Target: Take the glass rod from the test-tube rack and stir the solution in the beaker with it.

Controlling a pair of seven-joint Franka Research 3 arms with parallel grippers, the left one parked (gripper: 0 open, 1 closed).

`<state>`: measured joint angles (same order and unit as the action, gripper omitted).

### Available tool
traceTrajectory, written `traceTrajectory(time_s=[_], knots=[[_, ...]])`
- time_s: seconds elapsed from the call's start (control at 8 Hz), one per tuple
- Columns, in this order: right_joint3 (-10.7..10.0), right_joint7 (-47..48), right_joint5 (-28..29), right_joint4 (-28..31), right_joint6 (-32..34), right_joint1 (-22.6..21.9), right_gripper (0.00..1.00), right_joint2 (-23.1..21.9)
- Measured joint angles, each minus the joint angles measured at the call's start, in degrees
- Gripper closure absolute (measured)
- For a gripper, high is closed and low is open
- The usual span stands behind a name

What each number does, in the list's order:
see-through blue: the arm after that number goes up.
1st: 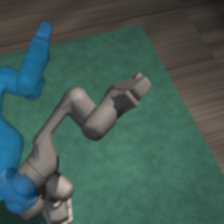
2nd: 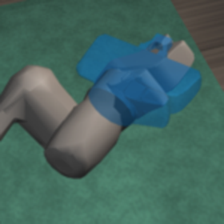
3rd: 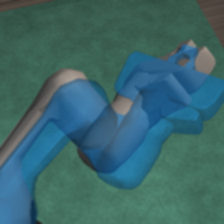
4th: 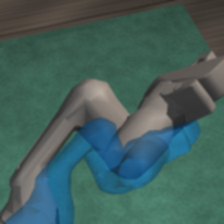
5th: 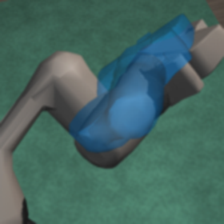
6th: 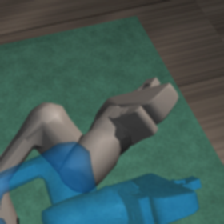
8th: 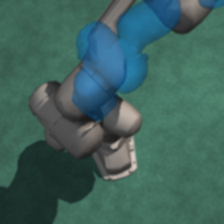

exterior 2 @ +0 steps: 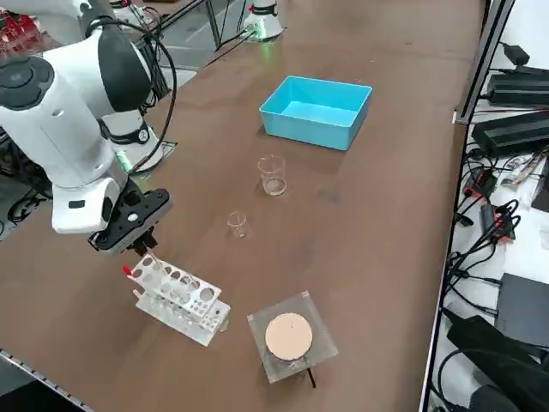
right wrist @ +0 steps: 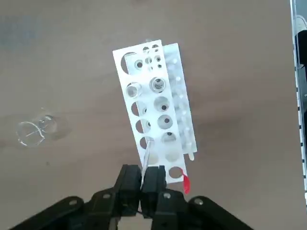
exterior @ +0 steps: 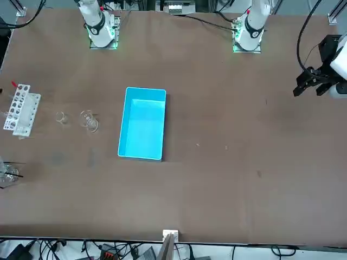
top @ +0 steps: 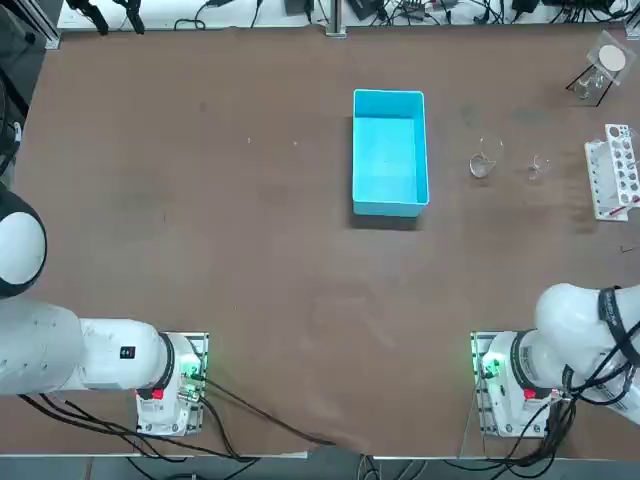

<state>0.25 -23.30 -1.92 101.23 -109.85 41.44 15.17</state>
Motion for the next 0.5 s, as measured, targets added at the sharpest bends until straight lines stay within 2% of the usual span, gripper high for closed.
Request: traceTrajectory(time_s=[0.5], knots=[[0.0, -0.04, 0.0, 3.12, -3.71, 0.01, 0.95, -0.15]])
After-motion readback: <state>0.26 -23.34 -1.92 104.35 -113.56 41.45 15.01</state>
